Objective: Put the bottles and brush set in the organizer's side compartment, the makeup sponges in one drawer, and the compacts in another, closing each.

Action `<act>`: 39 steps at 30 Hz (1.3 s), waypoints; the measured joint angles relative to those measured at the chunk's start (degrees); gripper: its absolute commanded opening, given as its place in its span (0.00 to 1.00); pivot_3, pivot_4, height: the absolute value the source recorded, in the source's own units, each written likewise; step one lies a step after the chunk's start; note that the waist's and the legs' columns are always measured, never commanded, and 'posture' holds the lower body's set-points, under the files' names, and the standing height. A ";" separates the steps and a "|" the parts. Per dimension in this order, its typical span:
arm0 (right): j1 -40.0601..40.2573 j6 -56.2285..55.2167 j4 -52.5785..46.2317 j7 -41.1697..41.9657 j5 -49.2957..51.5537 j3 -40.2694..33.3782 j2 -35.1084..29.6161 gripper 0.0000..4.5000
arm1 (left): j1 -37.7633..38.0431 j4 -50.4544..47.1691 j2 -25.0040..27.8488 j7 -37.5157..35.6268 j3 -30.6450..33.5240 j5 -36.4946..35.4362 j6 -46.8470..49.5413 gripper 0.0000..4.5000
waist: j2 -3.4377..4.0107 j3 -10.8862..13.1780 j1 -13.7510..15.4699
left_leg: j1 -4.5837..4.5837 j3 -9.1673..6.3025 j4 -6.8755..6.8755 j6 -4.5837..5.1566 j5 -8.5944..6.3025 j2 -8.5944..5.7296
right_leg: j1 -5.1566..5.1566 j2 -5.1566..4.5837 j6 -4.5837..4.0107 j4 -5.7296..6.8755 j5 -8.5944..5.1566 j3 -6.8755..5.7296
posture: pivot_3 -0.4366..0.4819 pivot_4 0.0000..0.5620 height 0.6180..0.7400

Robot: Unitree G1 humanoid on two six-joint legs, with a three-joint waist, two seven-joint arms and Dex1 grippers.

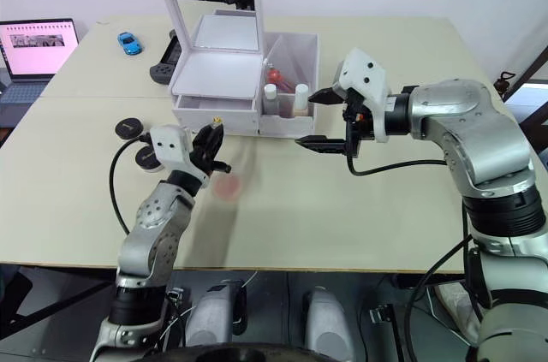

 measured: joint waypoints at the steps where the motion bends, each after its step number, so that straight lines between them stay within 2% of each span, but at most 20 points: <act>1: 0.00 -0.08 0.01 0.12 0.00 0.17 0.01 1.00 | 0.45 -0.98 0.18 -0.05 0.02 -0.04 0.77 0.07 | 0.00 0.00 0.02 | 0.00 0.00 0.01 0.00 0.00 0.00 | 0.00 0.00 0.00 0.00 0.00 0.00 | 0.48 0.27 1.00; 6: -0.42 -0.27 1.04 1.01 -0.04 0.44 0.13 1.00 | 3.59 -7.51 2.37 0.04 0.68 -1.19 6.01 0.07 | 0.00 0.00 -0.15 | -0.01 0.00 -0.04 0.01 -0.01 0.00 | -0.03 0.00 -0.01 -0.02 -0.01 0.01 | 0.48 0.27 1.00; 14: -0.84 -0.41 1.22 1.60 -0.40 1.61 0.67 1.00 | 9.24 -15.85 2.69 0.90 2.13 -4.22 11.40 0.07 | 0.00 0.00 -0.17 | -0.02 0.00 -0.05 0.05 -0.03 0.01 | -0.07 0.01 -0.02 -0.03 -0.01 0.02 | 0.48 0.27 1.00; 22: -0.83 -0.36 1.11 1.06 -0.42 1.60 1.18 1.00 | 10.50 -17.56 2.17 1.27 2.48 -4.97 12.23 0.07 | 0.00 0.00 -0.14 | -0.02 -0.01 -0.02 0.05 -0.03 0.00 | -0.05 0.01 -0.03 -0.03 -0.02 0.02 | 0.48 0.27 1.00; 24: -0.84 -0.36 1.13 0.96 -0.44 1.62 1.58 1.00 | 10.48 -17.54 1.97 1.17 2.33 -5.10 12.24 0.29 | 0.00 0.00 -0.14 | -0.02 -0.01 -0.02 0.05 -0.03 0.00 | -0.05 0.01 -0.03 -0.03 -0.01 0.02 | 0.48 0.27 1.00; 25: -0.86 -0.36 1.13 0.96 -0.46 1.63 1.62 1.00 | 10.51 -17.54 1.64 1.19 2.36 -5.37 12.22 0.36 | 0.00 0.00 -0.14 | -0.02 -0.01 -0.01 0.05 -0.03 0.00 | -0.05 0.01 -0.03 -0.04 -0.01 0.02 | 0.48 0.27 1.00; 27: -1.22 -0.36 1.24 0.95 -0.54 1.73 1.69 1.00 | 10.56 -17.79 1.44 0.99 2.66 -6.57 12.07 0.57 | 0.00 0.00 -0.10 | -0.02 -0.01 0.00 0.05 -0.03 0.00 | -0.03 0.01 -0.03 -0.04 -0.01 0.02 | 0.48 0.27 1.00; 30: -1.69 -0.41 1.31 0.97 -0.68 1.73 1.68 1.00 | 12.42 -18.76 2.91 -0.72 3.50 -9.07 12.15 0.93 | 0.00 0.00 -0.15 | -0.01 -0.02 -0.01 0.05 -0.03 0.00 | -0.04 0.01 -0.04 -0.04 -0.02 0.02 | 0.48 0.27 1.00; 31: -1.71 -0.42 1.48 1.01 -0.67 1.73 1.74 1.00 | 13.16 -19.03 3.50 -1.69 4.18 -10.41 12.24 0.99 | 0.00 0.00 -0.15 | -0.01 -0.02 -0.01 0.05 -0.03 0.00 | -0.04 0.01 -0.04 -0.03 -0.02 0.02 | 0.48 0.27 1.00; 36: -2.55 -0.42 2.61 1.88 -0.22 1.67 1.81 1.00 | 17.75 -21.71 7.74 -6.10 9.03 -16.05 12.14 0.99 | 0.00 0.00 -0.18 | -0.01 -0.02 -0.02 0.05 -0.03 0.01 | -0.05 0.00 -0.05 -0.04 -0.03 0.02 | 0.48 0.27 1.00; 39: -2.82 -0.43 4.33 4.20 1.66 0.32 1.51 1.00 | 25.07 -23.27 14.53 -14.83 15.26 -21.59 9.95 0.99 | 0.01 0.00 -0.40 | -0.01 0.00 -0.07 0.05 -0.04 0.02 | -0.09 0.00 -0.10 -0.07 -0.05 0.02 | 0.48 0.27 1.00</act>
